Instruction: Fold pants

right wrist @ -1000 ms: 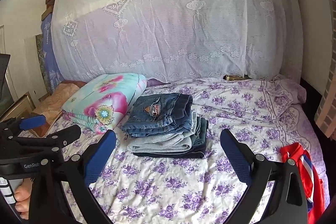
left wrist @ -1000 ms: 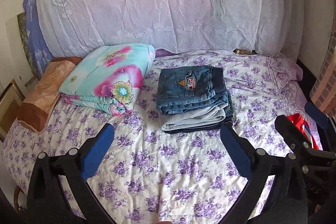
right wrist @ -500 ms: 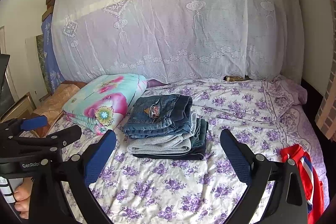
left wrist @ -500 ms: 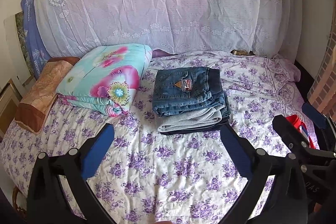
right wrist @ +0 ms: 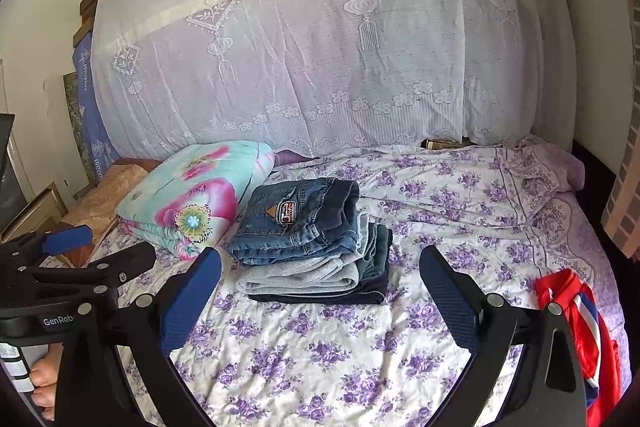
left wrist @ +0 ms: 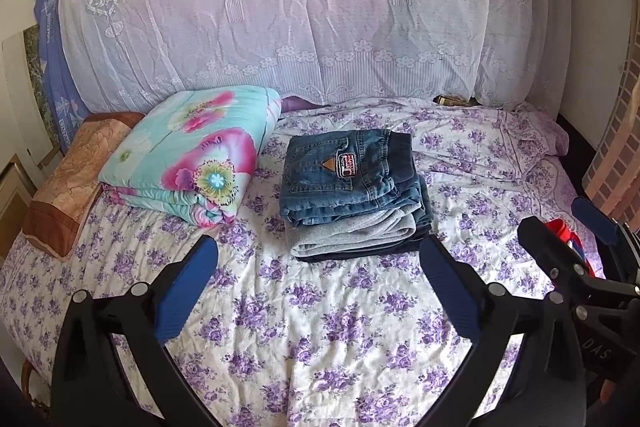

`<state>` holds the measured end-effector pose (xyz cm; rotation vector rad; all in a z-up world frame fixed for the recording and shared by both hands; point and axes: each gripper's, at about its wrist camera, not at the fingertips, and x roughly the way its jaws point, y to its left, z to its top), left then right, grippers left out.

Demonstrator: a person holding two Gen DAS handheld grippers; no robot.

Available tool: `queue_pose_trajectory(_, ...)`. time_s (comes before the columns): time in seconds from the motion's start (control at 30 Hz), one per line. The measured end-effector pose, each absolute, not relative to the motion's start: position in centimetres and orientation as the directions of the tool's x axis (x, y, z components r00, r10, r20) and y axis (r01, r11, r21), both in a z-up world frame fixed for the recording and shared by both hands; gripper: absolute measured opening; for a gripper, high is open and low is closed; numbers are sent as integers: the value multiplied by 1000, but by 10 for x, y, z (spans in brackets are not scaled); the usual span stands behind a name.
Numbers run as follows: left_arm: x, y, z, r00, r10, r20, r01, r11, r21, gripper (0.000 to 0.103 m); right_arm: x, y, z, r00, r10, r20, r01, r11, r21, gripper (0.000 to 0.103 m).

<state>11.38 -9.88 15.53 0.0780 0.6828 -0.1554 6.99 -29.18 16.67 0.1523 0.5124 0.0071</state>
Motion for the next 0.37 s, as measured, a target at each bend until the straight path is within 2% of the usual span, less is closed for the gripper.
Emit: queue_pose_trajectory(0.37,113,-105,155,756,-106,-647,176,983,45,98,72,-295,167,872,47,-488,32,988,153,100)
